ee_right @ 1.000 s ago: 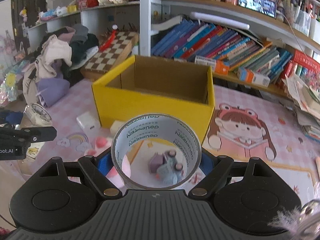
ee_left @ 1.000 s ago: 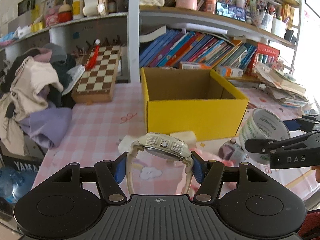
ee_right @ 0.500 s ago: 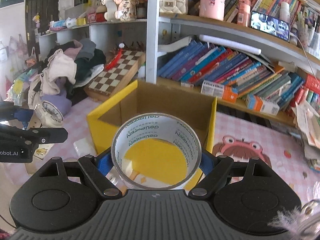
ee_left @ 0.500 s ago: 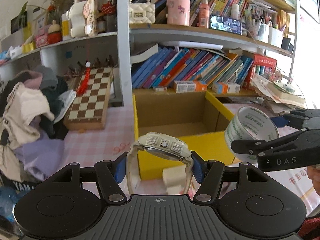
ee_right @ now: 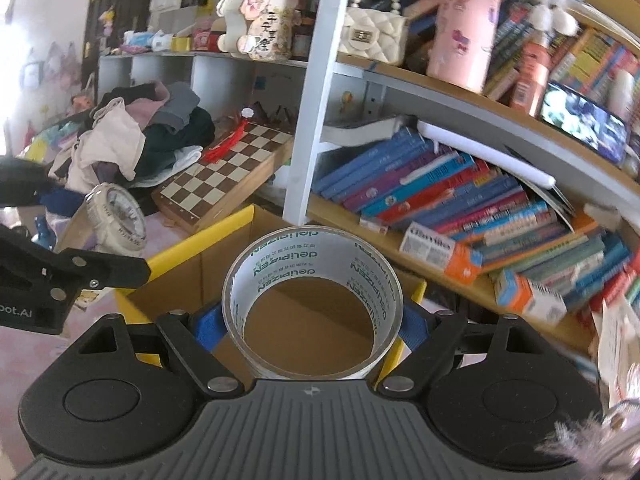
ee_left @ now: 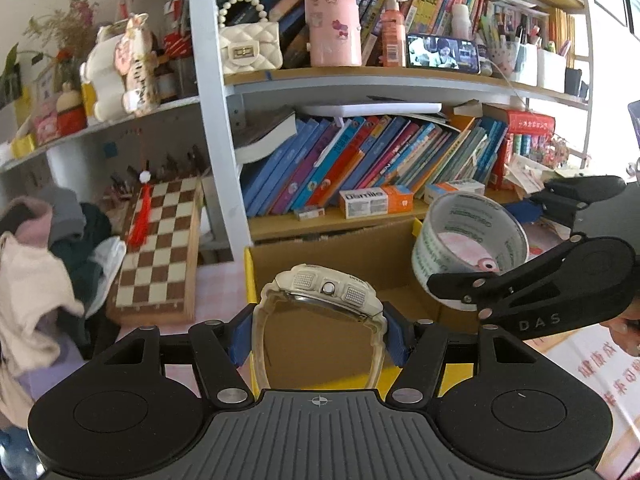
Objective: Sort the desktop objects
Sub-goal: 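Lift the watch with left gripper while right gripper carries tape roll over yellow box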
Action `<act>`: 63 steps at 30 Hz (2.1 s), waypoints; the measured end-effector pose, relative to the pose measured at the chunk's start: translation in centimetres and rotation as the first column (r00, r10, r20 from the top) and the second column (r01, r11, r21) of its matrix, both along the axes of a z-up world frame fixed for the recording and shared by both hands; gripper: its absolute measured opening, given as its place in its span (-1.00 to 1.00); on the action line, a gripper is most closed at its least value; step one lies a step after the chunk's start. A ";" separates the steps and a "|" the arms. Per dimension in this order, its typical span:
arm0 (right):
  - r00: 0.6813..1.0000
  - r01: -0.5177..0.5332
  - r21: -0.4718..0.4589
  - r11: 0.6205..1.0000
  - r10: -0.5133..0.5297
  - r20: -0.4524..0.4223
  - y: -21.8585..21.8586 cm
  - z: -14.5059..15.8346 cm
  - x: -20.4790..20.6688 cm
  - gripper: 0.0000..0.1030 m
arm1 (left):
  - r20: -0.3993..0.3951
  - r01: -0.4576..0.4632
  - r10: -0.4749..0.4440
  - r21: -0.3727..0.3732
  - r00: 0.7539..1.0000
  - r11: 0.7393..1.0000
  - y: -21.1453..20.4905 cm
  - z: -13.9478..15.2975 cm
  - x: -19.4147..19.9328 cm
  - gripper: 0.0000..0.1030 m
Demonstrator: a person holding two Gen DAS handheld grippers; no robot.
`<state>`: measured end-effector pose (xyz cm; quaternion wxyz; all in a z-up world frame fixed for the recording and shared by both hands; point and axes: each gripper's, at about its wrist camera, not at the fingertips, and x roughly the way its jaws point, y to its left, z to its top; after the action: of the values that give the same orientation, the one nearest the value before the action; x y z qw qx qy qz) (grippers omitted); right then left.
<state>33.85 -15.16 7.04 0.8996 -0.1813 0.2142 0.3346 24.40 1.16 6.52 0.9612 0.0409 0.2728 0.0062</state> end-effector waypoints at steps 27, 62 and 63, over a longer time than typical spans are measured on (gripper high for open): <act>0.941 -0.338 -0.375 0.863 0.321 -0.109 6.9 -8.3 10.4 0.62 | -0.255 0.022 0.015 0.141 0.967 0.990 -0.1 -6.0 11.7 0.21; 0.897 -0.437 -0.548 0.714 0.394 -0.201 8.7 -10.7 10.4 0.62 | -0.369 0.084 -0.019 0.161 0.929 0.983 -0.5 -8.9 14.2 0.23; 0.897 -0.436 -0.547 0.715 0.394 -0.200 8.7 -10.7 10.4 0.62 | -0.370 0.085 -0.020 0.161 0.929 0.983 -0.5 -8.8 14.3 0.23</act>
<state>44.26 -6.50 -3.65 0.6949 -0.4778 0.2902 0.4524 38.71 0.63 -2.31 0.8857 0.1324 0.4449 -0.0034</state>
